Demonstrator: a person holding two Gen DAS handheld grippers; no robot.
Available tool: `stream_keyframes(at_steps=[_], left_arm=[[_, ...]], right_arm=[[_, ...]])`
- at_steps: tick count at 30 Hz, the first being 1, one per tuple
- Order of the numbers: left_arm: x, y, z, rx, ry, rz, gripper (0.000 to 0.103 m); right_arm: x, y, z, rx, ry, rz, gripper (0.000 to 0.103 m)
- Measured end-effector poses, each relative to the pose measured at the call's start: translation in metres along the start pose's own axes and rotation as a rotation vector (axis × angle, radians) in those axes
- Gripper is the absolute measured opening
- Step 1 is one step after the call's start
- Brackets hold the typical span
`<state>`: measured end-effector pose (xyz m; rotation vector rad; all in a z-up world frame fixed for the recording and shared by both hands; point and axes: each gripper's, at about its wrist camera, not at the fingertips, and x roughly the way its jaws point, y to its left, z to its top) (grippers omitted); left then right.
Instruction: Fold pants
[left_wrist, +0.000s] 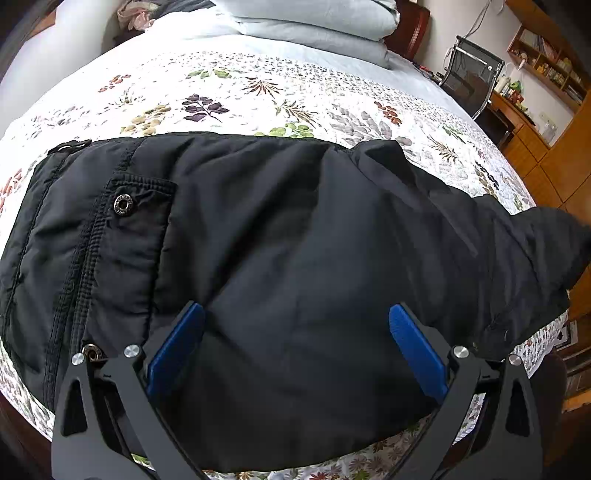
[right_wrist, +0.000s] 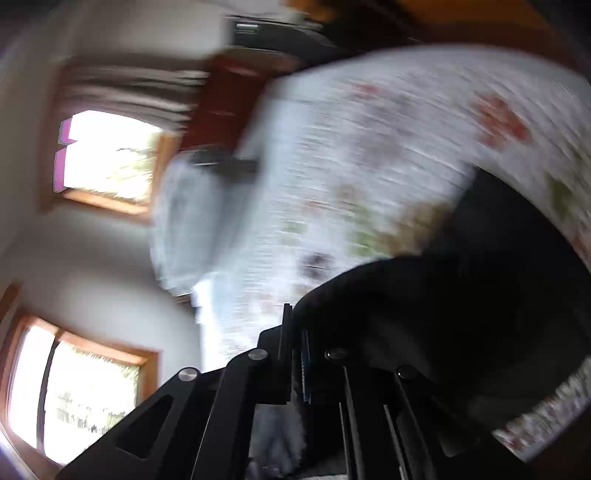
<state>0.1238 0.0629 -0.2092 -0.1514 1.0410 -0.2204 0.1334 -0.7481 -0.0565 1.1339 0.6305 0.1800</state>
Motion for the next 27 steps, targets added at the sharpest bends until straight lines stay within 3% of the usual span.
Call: stream_keyframes(at_steps=[4, 5, 7, 9, 12, 15, 18, 21, 24, 27], left_arm=[[0.001, -0.001, -0.002, 0.004, -0.001, 0.001, 0.100], [0.001, -0.002, -0.002, 0.007, 0.001, 0.003, 0.100], [0.001, -0.002, -0.002, 0.015, 0.004, 0.006, 0.100], [0.001, -0.003, -0.002, 0.025, 0.012, 0.005, 0.100], [0.001, -0.002, 0.000, 0.031, 0.029, 0.002, 0.100], [0.001, -0.001, 0.001, 0.031, 0.044, 0.002, 0.100], [-0.004, 0.002, -0.001, 0.018, 0.060, 0.002, 0.100], [-0.011, 0.009, -0.005, -0.008, 0.056, -0.006, 0.100], [-0.018, 0.018, -0.008, -0.051, 0.028, -0.025, 0.100], [-0.024, 0.026, -0.008, -0.133, -0.003, -0.048, 0.100]], right_arm=[[-0.036, 0.066, -0.026, -0.338, -0.096, 0.167, 0.004], [-0.047, 0.072, -0.041, -0.400, -0.112, 0.213, 0.004], [-0.059, 0.065, -0.060, -0.429, -0.124, 0.223, 0.004], [-0.065, 0.031, -0.079, -0.400, -0.124, 0.126, 0.004], [-0.063, -0.049, -0.089, -0.194, -0.099, -0.011, 0.005], [-0.063, -0.132, -0.096, -0.002, -0.076, -0.238, 0.013], [-0.073, -0.166, -0.106, 0.101, -0.103, -0.189, 0.019], [-0.076, -0.158, -0.110, 0.056, -0.119, -0.159, 0.047], [-0.064, -0.142, -0.106, 0.031, -0.096, -0.135, 0.047], [-0.043, -0.142, -0.099, 0.091, -0.058, -0.151, 0.047]])
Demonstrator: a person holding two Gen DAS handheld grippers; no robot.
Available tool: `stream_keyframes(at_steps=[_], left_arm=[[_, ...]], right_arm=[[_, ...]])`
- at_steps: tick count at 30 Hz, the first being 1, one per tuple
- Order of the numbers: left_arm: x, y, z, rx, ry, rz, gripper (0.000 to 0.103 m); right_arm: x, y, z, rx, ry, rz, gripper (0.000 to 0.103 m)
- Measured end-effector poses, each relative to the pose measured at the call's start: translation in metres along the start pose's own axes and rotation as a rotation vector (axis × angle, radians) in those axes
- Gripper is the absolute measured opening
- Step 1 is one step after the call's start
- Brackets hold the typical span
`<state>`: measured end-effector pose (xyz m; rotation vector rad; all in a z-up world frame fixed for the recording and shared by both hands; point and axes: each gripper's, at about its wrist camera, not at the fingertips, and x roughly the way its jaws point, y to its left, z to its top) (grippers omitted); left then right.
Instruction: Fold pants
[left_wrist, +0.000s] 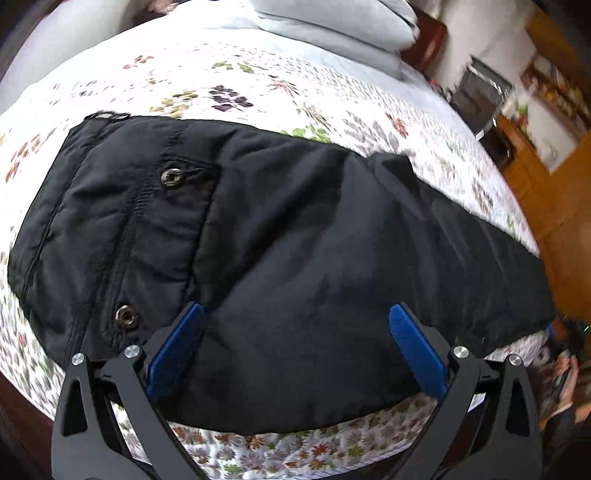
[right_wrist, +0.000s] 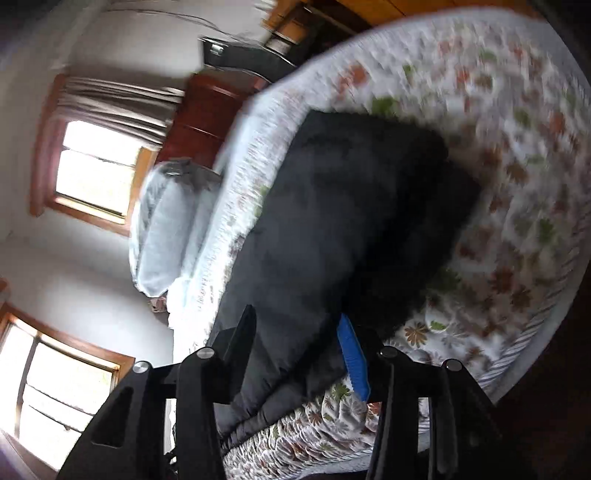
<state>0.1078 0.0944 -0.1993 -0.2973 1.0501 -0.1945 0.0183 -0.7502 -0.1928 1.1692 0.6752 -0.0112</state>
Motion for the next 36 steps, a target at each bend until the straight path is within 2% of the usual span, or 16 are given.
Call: stream_keyframes(at_steps=[2, 3, 4, 6, 9, 14, 18, 20, 21, 24, 28, 34, 36], left_arm=[[-0.004, 0.002, 0.001, -0.034, -0.022, -0.008, 0.100], [-0.005, 0.003, 0.001, -0.046, -0.035, -0.001, 0.100], [-0.006, 0.004, 0.002, -0.054, -0.047, 0.005, 0.100], [-0.006, 0.004, 0.002, -0.058, -0.059, 0.009, 0.100], [-0.004, 0.003, 0.002, -0.048, -0.059, 0.021, 0.100], [-0.004, 0.004, 0.001, -0.006, -0.050, 0.027, 0.100], [0.001, 0.004, 0.000, 0.026, -0.039, 0.040, 0.100], [0.004, 0.002, 0.000, 0.044, -0.036, 0.060, 0.100], [0.004, 0.001, -0.001, 0.051, -0.038, 0.069, 0.100], [0.002, -0.002, -0.001, 0.048, -0.046, 0.085, 0.100], [-0.005, -0.007, -0.002, 0.039, -0.079, 0.057, 0.100], [0.005, -0.009, -0.007, 0.044, -0.062, 0.071, 0.100], [0.005, -0.011, -0.008, 0.052, -0.071, 0.076, 0.100]], right_arm=[[0.006, 0.005, -0.004, 0.020, 0.016, 0.047, 0.040], [0.010, 0.006, -0.006, 0.018, 0.024, 0.055, 0.031], [0.015, 0.008, -0.007, 0.005, 0.023, 0.044, 0.017], [0.017, 0.009, -0.010, -0.005, 0.015, 0.029, 0.005], [0.009, 0.010, -0.009, 0.022, 0.008, 0.061, 0.004], [-0.015, 0.025, -0.015, -0.012, -0.013, 0.078, 0.003], [-0.007, 0.011, -0.016, -0.010, 0.039, -0.022, 0.004], [0.000, -0.004, -0.016, 0.031, 0.056, -0.026, 0.007], [0.000, -0.008, -0.016, 0.040, 0.048, -0.024, 0.011], [-0.005, -0.011, -0.016, 0.038, 0.013, -0.007, 0.011], [-0.007, -0.008, -0.004, 0.034, -0.015, -0.032, 0.009], [0.007, -0.002, 0.011, 0.003, -0.002, -0.111, 0.008], [0.001, 0.002, 0.008, -0.043, -0.007, -0.135, 0.014]])
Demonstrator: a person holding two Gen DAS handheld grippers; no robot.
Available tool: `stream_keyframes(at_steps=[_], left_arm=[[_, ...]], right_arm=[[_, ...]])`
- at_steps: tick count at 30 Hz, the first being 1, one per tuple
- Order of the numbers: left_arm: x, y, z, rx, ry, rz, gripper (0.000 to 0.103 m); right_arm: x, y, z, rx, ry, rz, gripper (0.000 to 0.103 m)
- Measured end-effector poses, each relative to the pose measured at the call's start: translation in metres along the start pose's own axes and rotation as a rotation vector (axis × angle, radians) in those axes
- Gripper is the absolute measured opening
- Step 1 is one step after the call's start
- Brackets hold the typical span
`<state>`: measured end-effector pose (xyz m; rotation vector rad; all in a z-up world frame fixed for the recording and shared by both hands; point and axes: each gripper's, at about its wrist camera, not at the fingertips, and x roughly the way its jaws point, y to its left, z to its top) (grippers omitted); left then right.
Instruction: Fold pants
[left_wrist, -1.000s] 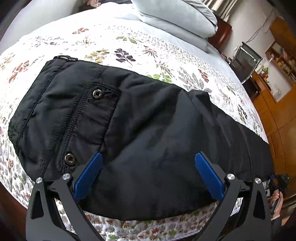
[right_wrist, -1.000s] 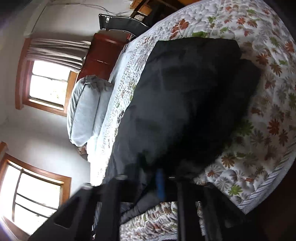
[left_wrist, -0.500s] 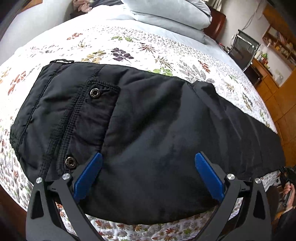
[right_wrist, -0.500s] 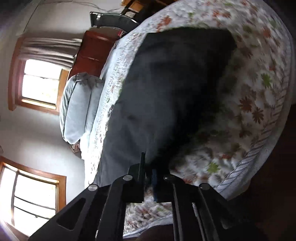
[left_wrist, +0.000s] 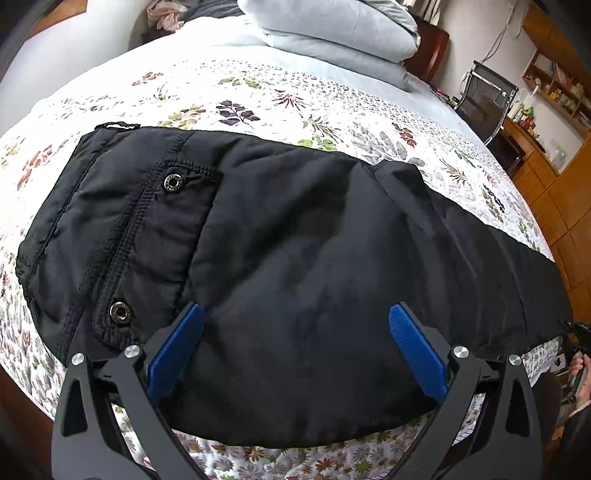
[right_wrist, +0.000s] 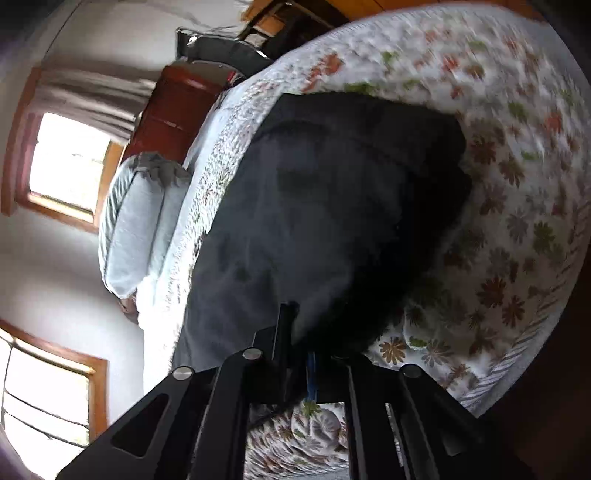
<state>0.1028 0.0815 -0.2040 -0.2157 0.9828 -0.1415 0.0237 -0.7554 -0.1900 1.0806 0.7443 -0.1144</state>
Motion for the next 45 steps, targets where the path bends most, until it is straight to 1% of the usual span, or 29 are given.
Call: stream_keyframes(at_steps=[2, 3, 4, 5, 7, 8, 10, 12, 15, 17, 19, 22, 29, 31, 35, 45], left_arm=[[-0.002, 0.000, 0.000, -0.005, 0.001, 0.007, 0.100], [-0.004, 0.001, 0.000, -0.008, 0.000, 0.013, 0.100], [-0.008, 0.001, 0.001, -0.008, -0.009, 0.017, 0.100], [-0.012, 0.002, 0.001, -0.006, -0.026, 0.023, 0.100], [-0.021, 0.004, 0.002, -0.011, -0.057, 0.045, 0.100], [-0.026, 0.005, 0.003, -0.016, -0.071, 0.050, 0.100], [-0.035, 0.008, 0.003, -0.034, -0.095, 0.052, 0.100], [-0.040, 0.010, 0.002, -0.045, -0.107, 0.058, 0.100], [-0.047, 0.008, -0.001, -0.037, -0.117, 0.070, 0.100], [-0.050, 0.006, -0.003, -0.019, -0.119, 0.088, 0.100], [-0.050, 0.006, -0.005, -0.014, -0.116, 0.096, 0.100], [-0.050, 0.009, -0.007, -0.033, -0.101, 0.105, 0.100], [-0.047, 0.022, -0.010, -0.080, -0.082, 0.119, 0.100], [-0.046, 0.025, -0.010, -0.088, -0.077, 0.125, 0.100], [-0.043, 0.029, -0.010, -0.099, -0.067, 0.127, 0.100], [-0.035, 0.029, -0.010, -0.077, -0.049, 0.145, 0.100]], right_arm=[[-0.014, 0.009, -0.004, -0.056, -0.028, -0.055, 0.027], [-0.023, 0.012, -0.006, -0.078, -0.044, -0.078, 0.039], [-0.031, 0.014, -0.008, -0.093, -0.061, -0.095, 0.046], [-0.042, 0.015, -0.009, -0.094, -0.080, -0.101, 0.048], [-0.061, 0.007, -0.010, -0.037, -0.100, -0.075, 0.049], [-0.066, 0.003, -0.010, -0.007, -0.111, -0.043, 0.049], [-0.075, -0.011, -0.011, 0.074, -0.120, 0.060, 0.050], [-0.075, -0.018, -0.012, 0.116, -0.108, 0.100, 0.051], [-0.070, -0.029, -0.016, 0.140, -0.087, 0.094, 0.051], [-0.062, -0.036, -0.019, 0.160, -0.078, 0.105, 0.052], [-0.057, -0.041, -0.021, 0.181, -0.074, 0.112, 0.057], [-0.047, -0.044, -0.016, 0.202, -0.081, 0.132, 0.058], [-0.012, -0.039, -0.002, 0.235, -0.078, 0.155, 0.059], [-0.007, -0.039, 0.002, 0.242, -0.085, 0.183, 0.059], [0.006, -0.035, 0.011, 0.255, -0.089, 0.191, 0.059], [0.015, -0.042, 0.019, 0.277, -0.105, 0.233, 0.058]])
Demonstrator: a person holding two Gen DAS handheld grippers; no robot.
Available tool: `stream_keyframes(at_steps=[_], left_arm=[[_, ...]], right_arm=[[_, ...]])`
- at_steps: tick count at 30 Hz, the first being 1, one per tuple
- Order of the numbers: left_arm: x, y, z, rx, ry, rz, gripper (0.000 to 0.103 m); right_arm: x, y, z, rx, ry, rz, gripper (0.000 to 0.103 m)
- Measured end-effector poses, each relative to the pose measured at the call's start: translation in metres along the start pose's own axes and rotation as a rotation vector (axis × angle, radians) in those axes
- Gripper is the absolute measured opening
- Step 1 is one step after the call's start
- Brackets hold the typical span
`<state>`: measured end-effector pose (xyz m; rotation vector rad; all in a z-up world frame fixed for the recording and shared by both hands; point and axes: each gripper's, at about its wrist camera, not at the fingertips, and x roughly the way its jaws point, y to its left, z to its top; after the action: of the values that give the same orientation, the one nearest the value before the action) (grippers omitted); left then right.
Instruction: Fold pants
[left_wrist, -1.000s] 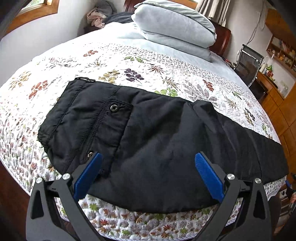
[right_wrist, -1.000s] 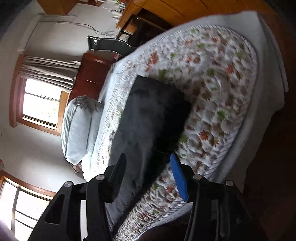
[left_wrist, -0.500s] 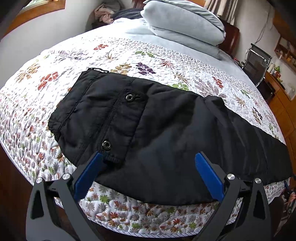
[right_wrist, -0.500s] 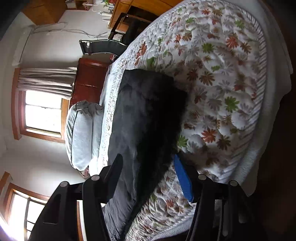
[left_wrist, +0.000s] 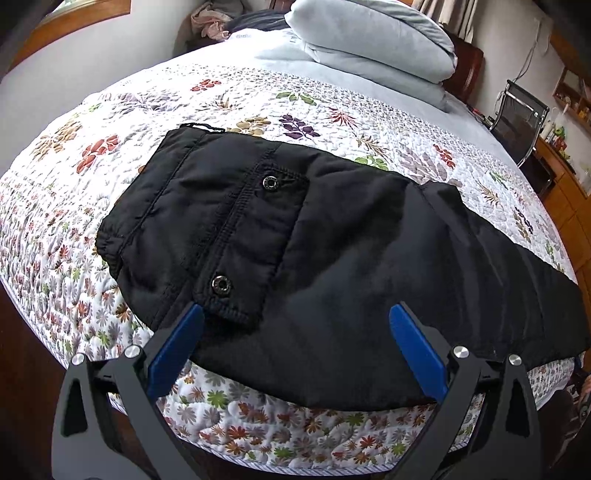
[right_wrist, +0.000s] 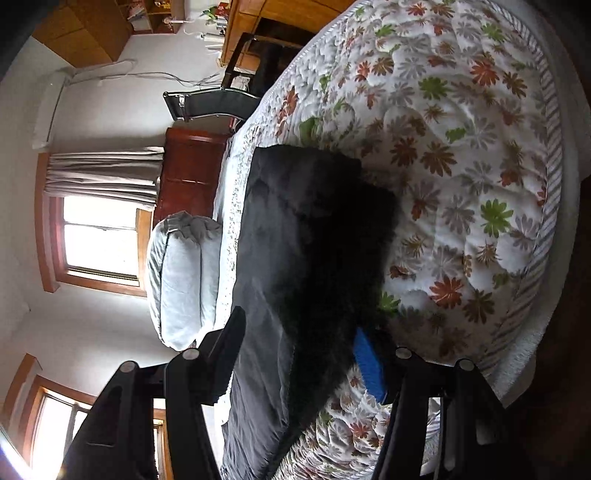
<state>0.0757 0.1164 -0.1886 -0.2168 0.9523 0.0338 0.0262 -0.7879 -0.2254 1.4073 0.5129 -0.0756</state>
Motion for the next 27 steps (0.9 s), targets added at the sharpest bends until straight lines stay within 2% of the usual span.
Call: stream_keyframes(at_steps=[2, 5, 6, 7, 12, 13, 16, 22, 27], left_arm=[[0.001, 0.000, 0.000, 0.004, 0.002, 0.003, 0.100], [0.002, -0.001, -0.001, 0.016, 0.006, 0.011, 0.100], [0.002, -0.001, -0.001, 0.019, 0.007, 0.012, 0.100], [0.002, -0.002, -0.001, 0.022, 0.008, 0.014, 0.100], [0.002, -0.002, -0.002, 0.024, 0.011, 0.015, 0.100], [0.002, -0.002, -0.002, 0.027, 0.010, 0.015, 0.100], [0.001, -0.002, -0.003, 0.033, 0.011, 0.013, 0.100], [0.002, -0.002, -0.004, 0.037, 0.013, 0.014, 0.100], [0.004, -0.001, -0.006, 0.037, 0.014, 0.016, 0.100]], right_arm=[[0.000, 0.001, 0.000, -0.008, 0.000, -0.003, 0.056], [-0.006, -0.002, -0.004, -0.040, 0.004, -0.033, 0.038], [-0.005, -0.001, -0.004, -0.056, 0.003, -0.052, 0.029], [-0.005, 0.001, -0.004, -0.068, 0.000, -0.063, 0.026], [-0.007, 0.004, -0.004, -0.080, -0.004, -0.065, 0.024], [-0.006, 0.003, -0.004, -0.079, -0.002, -0.070, 0.027], [-0.004, 0.001, -0.003, -0.064, -0.001, -0.070, 0.027], [-0.009, 0.017, -0.007, -0.121, -0.020, -0.071, 0.011], [-0.015, 0.056, -0.011, -0.221, -0.045, -0.078, 0.009]])
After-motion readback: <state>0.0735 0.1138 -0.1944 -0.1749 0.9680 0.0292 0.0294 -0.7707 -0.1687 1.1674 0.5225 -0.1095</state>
